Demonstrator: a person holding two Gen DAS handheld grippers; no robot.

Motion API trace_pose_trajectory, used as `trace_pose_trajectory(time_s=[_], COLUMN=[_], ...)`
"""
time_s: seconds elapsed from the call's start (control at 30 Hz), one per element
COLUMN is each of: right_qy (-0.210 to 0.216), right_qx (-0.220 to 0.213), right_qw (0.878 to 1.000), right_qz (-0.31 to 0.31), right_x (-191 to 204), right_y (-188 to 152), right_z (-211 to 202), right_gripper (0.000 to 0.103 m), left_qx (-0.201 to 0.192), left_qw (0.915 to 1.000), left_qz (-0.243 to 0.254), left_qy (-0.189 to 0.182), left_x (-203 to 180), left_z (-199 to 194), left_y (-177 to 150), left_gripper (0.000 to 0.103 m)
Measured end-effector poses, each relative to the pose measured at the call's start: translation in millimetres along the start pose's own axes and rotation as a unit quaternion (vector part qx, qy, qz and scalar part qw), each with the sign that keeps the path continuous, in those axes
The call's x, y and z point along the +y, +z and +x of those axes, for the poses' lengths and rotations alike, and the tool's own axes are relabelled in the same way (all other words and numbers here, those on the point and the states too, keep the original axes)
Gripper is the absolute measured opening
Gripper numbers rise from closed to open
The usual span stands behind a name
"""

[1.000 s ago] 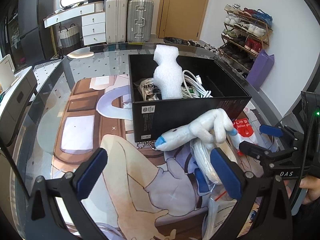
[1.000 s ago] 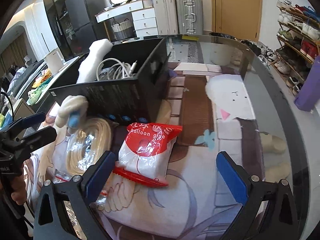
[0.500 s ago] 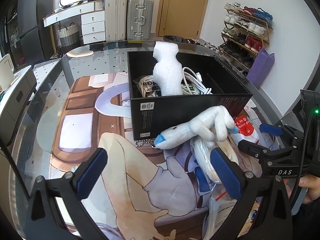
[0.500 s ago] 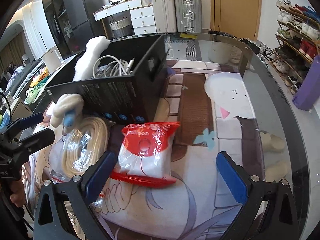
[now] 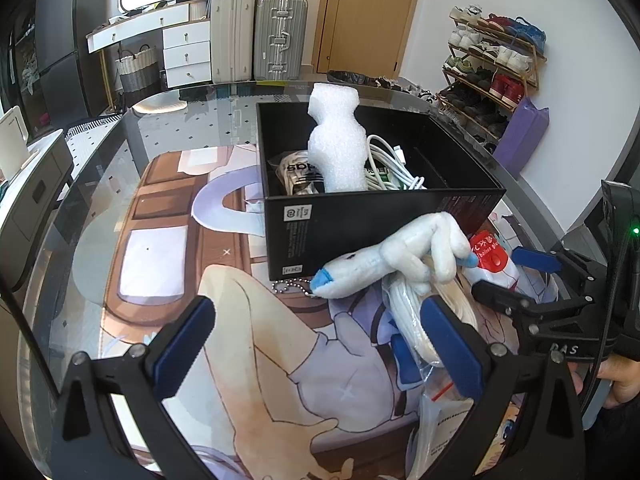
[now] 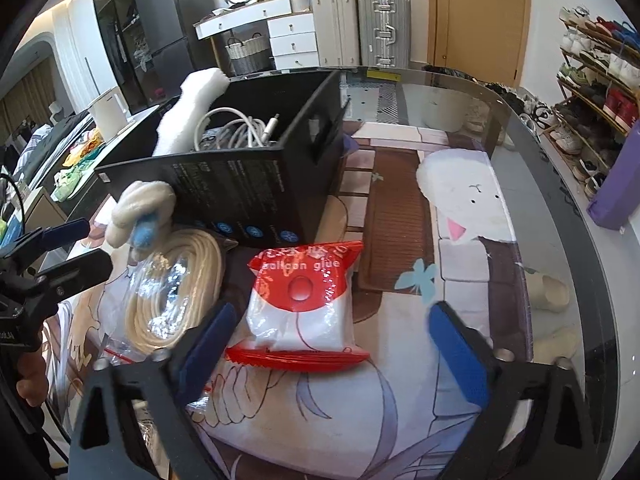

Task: Organize soft objects
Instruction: 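Reach the right gripper to the red balloon glue packet and close on it, then close the left gripper on the white plush toy while the right holds the balloon glue packet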

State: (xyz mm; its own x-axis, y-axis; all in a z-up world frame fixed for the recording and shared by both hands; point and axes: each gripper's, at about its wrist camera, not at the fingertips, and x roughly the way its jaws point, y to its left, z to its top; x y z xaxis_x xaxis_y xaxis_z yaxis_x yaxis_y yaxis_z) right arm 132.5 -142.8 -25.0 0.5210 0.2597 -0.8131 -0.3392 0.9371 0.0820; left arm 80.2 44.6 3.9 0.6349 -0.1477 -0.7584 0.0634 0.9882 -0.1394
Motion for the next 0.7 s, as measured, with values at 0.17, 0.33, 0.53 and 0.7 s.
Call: trace_pose_trajectory(time_s=[0.17, 0.33, 0.53, 0.7], right_qy=[0.013, 0.03, 0.036, 0.044], right_qx=[-0.004, -0.012, -0.044, -0.07], right_qw=[1.0, 0.999, 0.998, 0.996], right_qz=[-0.008, -0.022, -0.035, -0.036], right_x=[2, 7, 10, 12], right_y=[0, -1, -2, -1], right_z=[-4, -10, -29, -42], right_gripper=[0.066, 0.048, 0.044, 0.044], left_qx=[-0.001, -0.003, -0.001, 0.0], left_qw=[1.0, 1.0, 0.9999, 0.9995], left_qz=[-0.001, 0.002, 0.001, -0.017], left_qy=[-0.002, -0.006, -0.012, -0.028], left_x=[1, -2, -6, -6], left_z=[-1, -3, -3, -4], left_y=[1, -1, -1, 1], left_gripper=[0.103, 0.103, 0.103, 0.103])
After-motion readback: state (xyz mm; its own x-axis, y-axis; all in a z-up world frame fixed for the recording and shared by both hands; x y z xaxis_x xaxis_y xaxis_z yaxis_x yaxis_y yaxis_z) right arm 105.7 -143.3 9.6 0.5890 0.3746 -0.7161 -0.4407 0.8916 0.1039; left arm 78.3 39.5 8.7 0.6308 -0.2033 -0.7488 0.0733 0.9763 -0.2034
